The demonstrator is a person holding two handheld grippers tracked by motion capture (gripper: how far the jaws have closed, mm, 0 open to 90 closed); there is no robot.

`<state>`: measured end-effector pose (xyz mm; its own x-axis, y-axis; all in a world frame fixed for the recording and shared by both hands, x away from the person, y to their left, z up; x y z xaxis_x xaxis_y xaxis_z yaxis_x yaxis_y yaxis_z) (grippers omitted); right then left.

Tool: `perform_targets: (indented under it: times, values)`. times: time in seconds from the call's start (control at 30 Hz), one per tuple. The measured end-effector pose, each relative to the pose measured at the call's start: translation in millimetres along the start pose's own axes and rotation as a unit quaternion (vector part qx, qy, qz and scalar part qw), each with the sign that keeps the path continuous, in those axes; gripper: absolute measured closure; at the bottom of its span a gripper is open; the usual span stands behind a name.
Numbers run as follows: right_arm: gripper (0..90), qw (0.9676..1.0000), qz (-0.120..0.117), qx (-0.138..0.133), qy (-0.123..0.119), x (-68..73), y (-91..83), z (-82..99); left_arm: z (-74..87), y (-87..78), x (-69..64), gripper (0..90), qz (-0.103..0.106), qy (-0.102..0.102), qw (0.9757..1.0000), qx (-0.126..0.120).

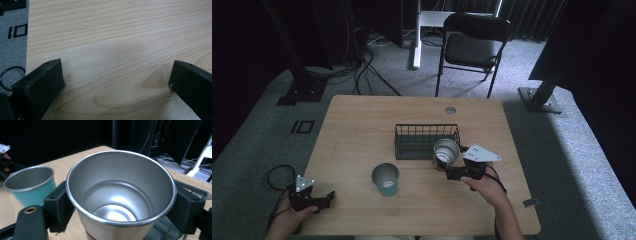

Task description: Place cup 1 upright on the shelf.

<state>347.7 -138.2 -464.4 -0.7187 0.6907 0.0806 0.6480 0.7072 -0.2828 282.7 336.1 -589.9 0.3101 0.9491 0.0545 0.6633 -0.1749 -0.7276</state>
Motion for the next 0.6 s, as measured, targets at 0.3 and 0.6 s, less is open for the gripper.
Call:
perform_targets:
  times: [0.3, 0.6]
  values:
    - [18.2, 0.9991, 0.033, -0.016, 0.019, -5.3, 11.5, -13.9, -0.1, 0.1, -0.1, 0.3, 0.000, -0.001, 1.0000, -0.001]
    - [18.2, 0.9950, 0.085, -0.039, 0.036, -21.0, 21.0, -34.8, -0.1, 0.1, 0.1, 0.3, 0.000, 0.000, 1.0000, -0.001]
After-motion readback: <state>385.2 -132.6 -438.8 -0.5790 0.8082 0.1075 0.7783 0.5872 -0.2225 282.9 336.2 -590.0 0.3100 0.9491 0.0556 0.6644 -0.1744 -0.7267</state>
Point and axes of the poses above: each handheld gripper's, and its own axes: y roughly forward along the jaws, z roughly out of its underside, x roughly to its left, the point moved 5 cm from there along y, roughly forward along the jaws, and after that the axes turned 4 degrees about y, right-handed, at the moved point
